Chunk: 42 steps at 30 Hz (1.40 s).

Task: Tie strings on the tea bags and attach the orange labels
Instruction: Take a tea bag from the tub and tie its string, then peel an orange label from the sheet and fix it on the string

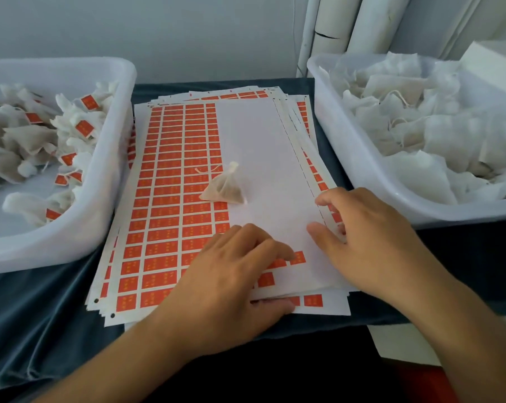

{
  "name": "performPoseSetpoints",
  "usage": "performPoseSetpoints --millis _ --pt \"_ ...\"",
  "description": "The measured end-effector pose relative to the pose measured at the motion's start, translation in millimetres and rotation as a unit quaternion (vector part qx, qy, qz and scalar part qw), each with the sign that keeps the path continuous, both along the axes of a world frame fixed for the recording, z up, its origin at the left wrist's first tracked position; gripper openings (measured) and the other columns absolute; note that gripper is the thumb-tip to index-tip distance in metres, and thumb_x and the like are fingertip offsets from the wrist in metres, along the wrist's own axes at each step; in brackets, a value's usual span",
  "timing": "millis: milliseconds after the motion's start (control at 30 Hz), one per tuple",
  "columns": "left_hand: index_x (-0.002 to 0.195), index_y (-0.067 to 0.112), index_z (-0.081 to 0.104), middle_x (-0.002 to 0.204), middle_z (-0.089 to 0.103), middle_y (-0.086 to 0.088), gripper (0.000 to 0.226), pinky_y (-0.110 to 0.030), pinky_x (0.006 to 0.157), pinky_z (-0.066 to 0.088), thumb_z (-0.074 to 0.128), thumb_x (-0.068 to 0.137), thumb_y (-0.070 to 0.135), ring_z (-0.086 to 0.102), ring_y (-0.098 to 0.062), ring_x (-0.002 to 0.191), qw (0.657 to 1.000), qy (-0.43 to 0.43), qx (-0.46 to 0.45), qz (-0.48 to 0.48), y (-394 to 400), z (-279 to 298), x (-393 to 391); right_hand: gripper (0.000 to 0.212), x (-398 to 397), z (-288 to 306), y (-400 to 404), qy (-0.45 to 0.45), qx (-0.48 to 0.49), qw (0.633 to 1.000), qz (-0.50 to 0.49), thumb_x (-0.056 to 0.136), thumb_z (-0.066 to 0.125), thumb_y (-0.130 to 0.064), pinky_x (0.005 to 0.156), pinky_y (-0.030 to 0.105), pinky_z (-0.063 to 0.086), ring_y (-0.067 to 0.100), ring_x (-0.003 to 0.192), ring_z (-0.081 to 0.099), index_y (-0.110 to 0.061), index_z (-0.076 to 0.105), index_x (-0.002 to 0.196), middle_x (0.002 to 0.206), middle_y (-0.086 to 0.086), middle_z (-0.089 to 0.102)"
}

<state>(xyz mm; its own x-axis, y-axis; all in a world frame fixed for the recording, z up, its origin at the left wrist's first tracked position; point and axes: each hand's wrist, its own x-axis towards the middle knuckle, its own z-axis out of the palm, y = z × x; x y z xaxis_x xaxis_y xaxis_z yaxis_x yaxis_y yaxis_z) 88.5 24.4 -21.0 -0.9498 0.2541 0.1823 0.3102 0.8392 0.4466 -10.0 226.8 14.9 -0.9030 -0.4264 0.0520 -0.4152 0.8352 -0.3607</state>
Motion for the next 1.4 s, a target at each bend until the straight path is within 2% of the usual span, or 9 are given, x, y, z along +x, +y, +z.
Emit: performPoseSetpoints --millis 167,333,467,567,700,800,900,1067,1400 --pt "0.126 0.048 0.048 0.122 0.042 0.033 0.043 -0.008 0.09 0.044 0.059 0.09 0.068 0.05 0.003 0.108 0.999 0.02 0.026 0.021 2.0 -2.8 3.4 0.04 2.3 0.7 0.9 -0.013 -0.055 0.998 -0.004 0.096 0.058 -0.049 0.085 0.02 0.042 0.007 0.098 0.06 -0.034 0.053 0.132 0.126 -0.01 0.055" --pt "0.117 0.05 0.052 0.117 0.045 0.037 0.038 -0.007 0.088 0.048 0.056 0.085 0.071 0.048 0.007 0.117 0.992 0.0 0.108 0.059 2.3 1.2 4.8 0.044 6.0 1.3 1.8 0.028 0.0 0.999 -0.019 0.099 0.053 -0.047 0.085 0.021 0.043 0.013 0.109 0.06 -0.028 0.049 0.139 0.137 -0.004 0.054" --pt "0.109 0.048 0.057 0.115 0.053 0.034 0.029 -0.014 0.085 0.054 0.054 0.088 0.068 0.054 0.002 0.112 0.988 0.016 0.134 0.076 2.8 3.6 6.3 0.055 8.6 5.9 3.3 0.024 0.04 0.999 -0.019 0.093 0.037 -0.063 0.073 0.017 0.049 0.007 0.094 0.062 -0.033 0.045 0.138 0.133 -0.007 0.063" --pt "0.109 0.046 0.059 0.113 0.055 0.034 0.03 -0.013 0.081 0.055 0.055 0.088 0.068 0.056 0.002 0.11 0.987 0.019 0.137 0.08 2.9 3.8 7.1 0.062 4.7 5.8 6.1 -0.041 -0.022 0.999 -0.014 0.085 0.034 -0.073 0.06 0.008 0.043 0.001 0.093 0.056 -0.042 0.042 0.139 0.141 -0.015 0.058" --pt "0.114 0.054 0.051 0.114 0.051 0.036 0.039 -0.008 0.083 0.052 0.05 0.084 0.078 0.052 0.008 0.112 0.984 0.003 0.148 0.096 5.8 5.2 5.0 0.048 2.0 5.7 4.7 -0.181 -0.214 0.96 0.006 0.091 0.066 -0.046 0.084 0.026 0.06 -0.001 0.112 0.063 -0.056 0.045 0.133 0.142 -0.024 0.055" --pt "0.124 0.056 0.051 0.109 0.054 0.037 0.049 -0.011 0.081 0.055 0.043 0.083 0.082 0.055 0.01 0.107 0.98 0.009 0.16 0.121 10.7 8.1 -0.4 0.052 4.6 0.5 0.3 -0.188 -0.279 0.942 0.017 0.09 0.071 -0.036 0.078 0.016 0.059 -0.009 0.112 0.061 -0.06 0.049 0.131 0.137 -0.027 0.056" --pt "0.126 0.044 0.063 0.109 0.06 0.03 0.05 -0.02 0.078 0.06 0.047 0.09 0.075 0.063 0.001 0.095 0.98 0.039 0.138 0.141 16.6 10.1 -5.3 0.051 6.2 -2.7 -3.9 -0.175 -0.299 0.938 0.023 0.09 0.072 -0.037 0.078 0.021 0.061 -0.005 0.112 0.063 -0.064 0.05 0.127 0.134 -0.027 0.059" --pt "0.106 0.028 0.078 0.092 0.071 0.013 0.025 -0.028 0.062 0.058 0.067 0.095 0.047 0.062 -0.005 0.077 0.976 0.135 0.068 0.158 15.6 8.8 -7.8 0.054 10.2 -3.4 -9.0 -0.155 -0.276 0.948 0.041 0.081 0.071 -0.047 0.103 0.036 0.052 -0.002 0.126 0.055 -0.061 0.051 0.129 0.135 -0.033 0.057" --pt "0.092 0.024 0.079 0.08 0.069 0.007 0.025 -0.03 0.05 0.052 0.066 0.096 0.044 0.059 -0.009 0.065 0.977 0.164 -0.004 0.133 15.8 8.1 -4.3 0.043 12.1 -6.3 -11.6 -0.162 -0.285 0.945 -0.009 0.086 0.072 -0.038 0.097 0.035 0.058 -0.002 0.113 0.065 -0.05 0.06 0.125 0.127 -0.023 0.066"
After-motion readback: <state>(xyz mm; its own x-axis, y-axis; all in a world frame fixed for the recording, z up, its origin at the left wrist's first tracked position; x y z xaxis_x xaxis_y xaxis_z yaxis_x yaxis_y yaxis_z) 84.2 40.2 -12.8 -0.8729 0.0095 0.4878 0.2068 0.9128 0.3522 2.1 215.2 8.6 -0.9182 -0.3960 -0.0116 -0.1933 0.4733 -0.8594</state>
